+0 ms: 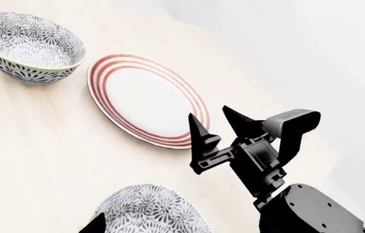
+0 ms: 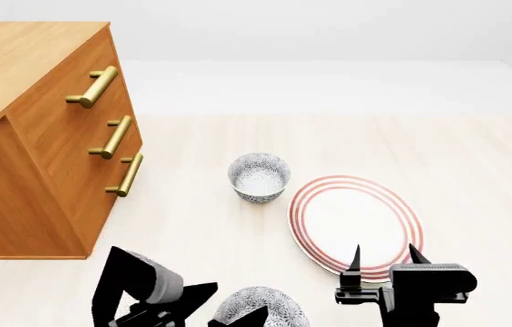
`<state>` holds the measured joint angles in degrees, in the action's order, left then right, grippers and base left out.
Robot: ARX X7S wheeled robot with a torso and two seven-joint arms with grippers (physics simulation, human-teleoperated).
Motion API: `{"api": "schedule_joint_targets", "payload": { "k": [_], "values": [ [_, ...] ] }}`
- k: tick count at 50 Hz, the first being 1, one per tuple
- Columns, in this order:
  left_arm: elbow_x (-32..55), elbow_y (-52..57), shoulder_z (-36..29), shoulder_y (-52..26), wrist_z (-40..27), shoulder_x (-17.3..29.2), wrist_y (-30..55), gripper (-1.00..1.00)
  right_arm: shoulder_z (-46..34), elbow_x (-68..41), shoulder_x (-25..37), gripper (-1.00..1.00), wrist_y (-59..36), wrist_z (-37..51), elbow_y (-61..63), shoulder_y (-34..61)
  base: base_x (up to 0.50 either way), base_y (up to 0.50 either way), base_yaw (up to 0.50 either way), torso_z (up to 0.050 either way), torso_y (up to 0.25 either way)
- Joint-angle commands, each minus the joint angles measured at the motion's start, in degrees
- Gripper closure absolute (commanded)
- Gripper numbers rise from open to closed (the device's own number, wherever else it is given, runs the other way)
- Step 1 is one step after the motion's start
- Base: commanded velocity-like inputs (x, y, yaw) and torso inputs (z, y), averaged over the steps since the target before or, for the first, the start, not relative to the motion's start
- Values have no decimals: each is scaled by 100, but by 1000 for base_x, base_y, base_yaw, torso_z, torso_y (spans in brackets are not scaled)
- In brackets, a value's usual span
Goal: Stack the bowl in the middle on the bowl at the back.
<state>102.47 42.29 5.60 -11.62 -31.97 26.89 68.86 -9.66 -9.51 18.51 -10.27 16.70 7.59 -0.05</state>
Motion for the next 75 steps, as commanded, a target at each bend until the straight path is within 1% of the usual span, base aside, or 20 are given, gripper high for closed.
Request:
{"api": "schedule_joint_targets", "payload": {
  "k": [1, 10, 15, 20, 24, 26, 30, 35, 37, 42, 49, 54, 58, 62, 65, 67, 70, 73, 74, 75],
  "values": [
    [476, 427, 397, -37, 91, 224, -337, -100, -6, -19, 16, -100, -4, 21, 11, 0, 0, 0, 0, 0, 0],
    [691, 598, 739, 23, 249, 324, -558, -100, -14, -30, 27, -100, 10, 33, 6, -7, 0, 0, 0, 0, 0],
    [769, 686, 1161, 68, 593, 313, -725, -100, -28, -29, 35, -100, -7, 46, 44, -10, 0, 0, 0, 0, 0],
    [319, 987, 1844, 220, 1135, 40, -836, -100, -21, -10, 73, -100, -73, 105, 249, -84, 0, 0, 0, 0, 0],
    [-43, 927, 2023, 216, 1374, -128, -855, -100, -2, 41, 119, -100, -170, 204, 542, -172, 0, 0, 0, 0, 0],
    [-573, 1048, 2254, 243, 1639, -331, -878, -100, 27, 64, 154, -100, -221, 264, 739, -241, 0, 0, 0, 0, 0],
    [-1896, 1451, 2574, 356, 2301, -732, -968, -100, 65, 118, 214, -100, -342, 377, 1129, -368, 0, 0, 0, 0, 0],
    [-3129, 1607, 2588, 468, 2903, -1056, -1249, -100, 83, 252, 307, -100, -529, 536, 1728, -563, 0, 0, 0, 0, 0],
    [-3562, 1642, 2568, 523, 3111, -1160, -1437, -100, 97, 322, 353, -100, -615, 609, 2015, -661, 0, 0, 0, 0, 0],
    [-4264, 1739, 2519, 726, 3474, -1305, -1978, -100, 118, 494, 441, -100, -779, 768, 2636, -880, 0, 0, 0, 0, 0],
    [-5024, 1757, 2309, 1250, 3793, -1384, -3231, -100, 164, 868, 565, -100, -866, 1040, 3588, -1306, 0, 0, 0, 0, 0],
    [-5232, 1758, 2142, 1722, 3737, -1232, -4281, -100, 202, 1217, 656, -100, -631, 1227, 4323, -1705, 0, 0, 0, 0, 0],
    [-5254, 1756, 2058, 1989, 3636, -1081, -4808, -100, 164, 1549, 688, -100, -775, 1324, 4915, -1882, 0, 0, 0, 0, 0],
    [-5361, 1757, 1937, 2300, 3608, -989, -5404, -100, 150, 1761, 681, -100, -804, 1358, 5213, -2018, 0, 0, 0, 0, 0],
    [-5495, 1761, 1809, 2686, 3652, -913, -6099, -100, 334, 1919, 467, -100, -563, 1172, 5237, -2204, 0, 0, 0, 0, 0],
    [-5564, 1761, 1712, 2960, 3652, -831, -6556, -100, 568, 2034, 161, -100, -303, 874, 5239, -2358, 0, 0, 0, 0, 0],
    [-5646, 1753, 1598, 3280, 3696, -757, -7079, -100, 1021, 2247, -584, -100, 177, 107, 5239, -2555, 0, 0, 0, 0, 0],
    [-5701, 1736, 1540, 3460, 3755, -753, -7385, -100, 1537, 2410, -1551, -100, 807, -863, 5240, -2696, 0, 0, 0, 0, 0],
    [-5710, 1728, 1527, 3502, 3774, -757, -7459, -100, 1672, 2418, -1797, -100, 987, -1105, 5240, -2730, 0, 0, 0, 0, 0],
    [-5729, 1717, 1513, 3547, 3817, -776, -7541, -100, 1703, 2400, -1834, -100, 1103, -1129, 5240, -2783, 0, 0, 0, 0, 0]
  ]
}}
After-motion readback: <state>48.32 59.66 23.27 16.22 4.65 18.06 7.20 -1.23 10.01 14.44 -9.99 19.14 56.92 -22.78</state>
